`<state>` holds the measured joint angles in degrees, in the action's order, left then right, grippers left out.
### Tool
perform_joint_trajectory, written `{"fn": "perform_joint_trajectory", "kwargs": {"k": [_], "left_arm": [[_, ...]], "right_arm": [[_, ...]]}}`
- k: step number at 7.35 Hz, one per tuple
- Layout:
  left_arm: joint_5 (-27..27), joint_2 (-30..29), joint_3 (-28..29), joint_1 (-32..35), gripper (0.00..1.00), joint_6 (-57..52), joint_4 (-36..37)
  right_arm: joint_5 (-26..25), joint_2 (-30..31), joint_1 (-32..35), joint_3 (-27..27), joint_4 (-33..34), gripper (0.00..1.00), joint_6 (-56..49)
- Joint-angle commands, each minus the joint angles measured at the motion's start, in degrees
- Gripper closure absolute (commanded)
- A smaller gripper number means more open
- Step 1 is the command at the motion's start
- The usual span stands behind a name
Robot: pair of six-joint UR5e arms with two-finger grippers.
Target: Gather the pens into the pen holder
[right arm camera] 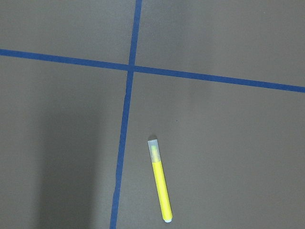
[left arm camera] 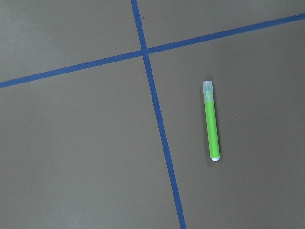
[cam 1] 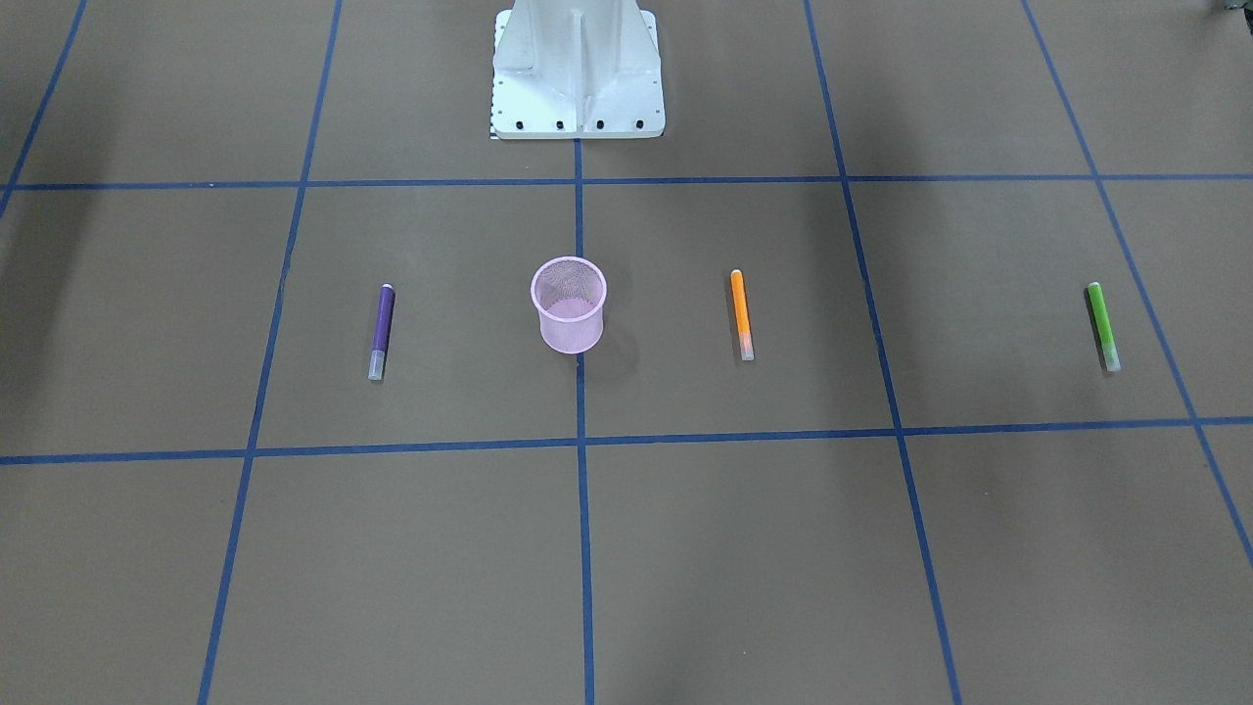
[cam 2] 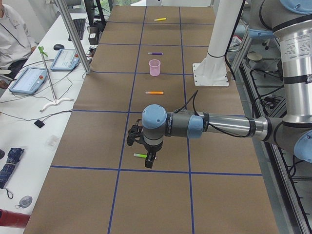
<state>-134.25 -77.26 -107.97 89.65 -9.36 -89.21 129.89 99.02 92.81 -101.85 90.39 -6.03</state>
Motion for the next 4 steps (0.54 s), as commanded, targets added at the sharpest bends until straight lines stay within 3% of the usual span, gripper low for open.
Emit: {"fn": "perform_joint_trajectory", "kwargs": {"k": [1, 4], "left_arm": [[0.0, 0.4, -1.6, 0.0, 0.00, 0.0, -0.7], [0.4, -0.8, -2.3, 0.0, 0.00, 0.7, -0.9]], "right_arm": [[1.4, -0.2, 0.0, -0.1, -0.1, 0.00, 0.2], [1.2, -0.4, 0.0, 0.2, -12.3, 0.00, 0.5]]}}
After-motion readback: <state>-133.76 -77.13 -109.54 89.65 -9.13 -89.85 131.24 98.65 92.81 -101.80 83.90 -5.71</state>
